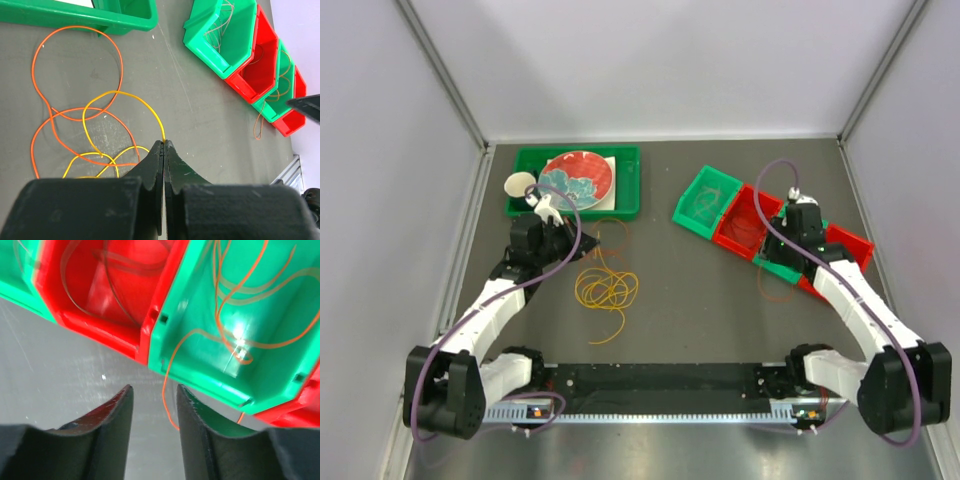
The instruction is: Untangle the cables
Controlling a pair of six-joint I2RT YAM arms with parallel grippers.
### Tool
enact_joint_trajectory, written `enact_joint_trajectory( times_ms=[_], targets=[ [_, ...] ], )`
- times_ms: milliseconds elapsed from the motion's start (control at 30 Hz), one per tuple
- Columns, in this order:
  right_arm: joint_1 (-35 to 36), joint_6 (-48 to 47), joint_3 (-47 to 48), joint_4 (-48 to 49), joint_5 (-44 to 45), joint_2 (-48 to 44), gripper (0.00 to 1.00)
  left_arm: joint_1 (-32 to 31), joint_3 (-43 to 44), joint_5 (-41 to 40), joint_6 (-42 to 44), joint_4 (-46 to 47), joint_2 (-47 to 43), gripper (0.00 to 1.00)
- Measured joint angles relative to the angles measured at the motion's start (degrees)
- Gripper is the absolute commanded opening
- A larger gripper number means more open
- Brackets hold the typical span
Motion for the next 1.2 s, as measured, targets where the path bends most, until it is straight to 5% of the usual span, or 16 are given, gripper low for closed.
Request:
enact_joint_trajectory(
  times_ms=[200, 400, 500, 633, 933, 1200],
  targets=[
    [1.99, 0.87, -1.38, -0.35, -0.76, 6.71, 0.47, 0.00, 0.00, 0.02, 0.00, -0.02, 0.00, 0.00],
    [4.59, 1.14, -1.44, 0.00, 0.46, 13.38, 0.39, 0.00, 0.00, 0.00, 0.02, -0.09, -0.02, 0.00],
    [4.85, 1.51, -1.46, 0.37, 1.31, 14.43, 0.28, 0.00, 0.00, -0.24, 0.02, -0.31, -0.24, 0.00],
    [4.85, 2.21, -1.49, 1.25, 1.95, 14.45, 0.00, 0.00, 0.00, -0.26, 0.04, -0.37, -0.37, 0.00],
    [4.90, 2.38, -0.42, -2.25, 5.51, 9.62, 0.00, 0.00, 0.02, -0.26, 0.09, -0.46, -0.35, 0.00],
    [4.20, -0.76, 11.08, -5.16, 11.76, 6.03, 0.00, 0.00, 0.02, -0.26, 0.31, -0.46, -0.35, 0.00]
  ],
)
